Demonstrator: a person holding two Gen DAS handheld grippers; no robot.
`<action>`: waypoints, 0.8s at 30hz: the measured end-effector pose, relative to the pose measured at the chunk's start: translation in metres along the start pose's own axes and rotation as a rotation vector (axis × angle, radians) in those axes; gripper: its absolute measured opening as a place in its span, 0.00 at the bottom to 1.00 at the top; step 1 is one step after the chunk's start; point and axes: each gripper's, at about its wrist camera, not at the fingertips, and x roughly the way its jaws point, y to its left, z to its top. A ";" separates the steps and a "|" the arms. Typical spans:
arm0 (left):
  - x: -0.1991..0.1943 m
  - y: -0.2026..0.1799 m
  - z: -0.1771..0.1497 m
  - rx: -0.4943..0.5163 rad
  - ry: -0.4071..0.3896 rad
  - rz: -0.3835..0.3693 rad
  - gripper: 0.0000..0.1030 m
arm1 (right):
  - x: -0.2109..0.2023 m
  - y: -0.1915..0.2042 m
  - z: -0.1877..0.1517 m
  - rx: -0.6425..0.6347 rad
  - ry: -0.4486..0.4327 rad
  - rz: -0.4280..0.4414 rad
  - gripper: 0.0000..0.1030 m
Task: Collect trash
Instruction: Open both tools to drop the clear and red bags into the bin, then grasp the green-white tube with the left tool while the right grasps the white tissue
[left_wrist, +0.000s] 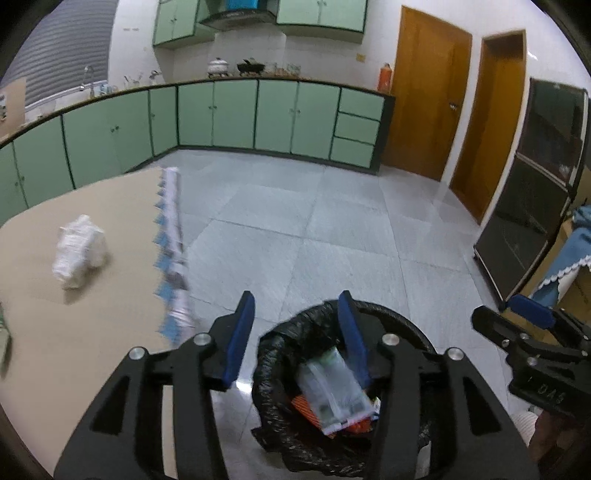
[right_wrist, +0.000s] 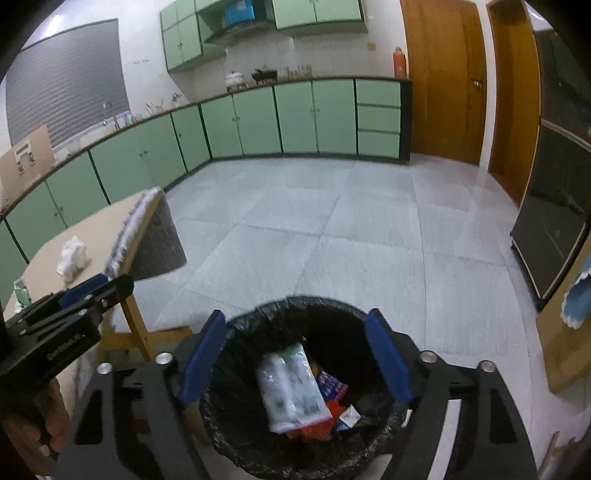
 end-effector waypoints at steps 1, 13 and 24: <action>-0.009 0.008 0.002 -0.008 -0.019 0.016 0.51 | -0.004 0.005 0.003 -0.005 -0.015 0.003 0.84; -0.096 0.112 -0.007 -0.079 -0.101 0.287 0.71 | -0.031 0.093 0.025 -0.085 -0.125 0.134 0.94; -0.132 0.206 -0.017 -0.181 -0.108 0.491 0.75 | -0.009 0.197 0.023 -0.164 -0.162 0.249 0.94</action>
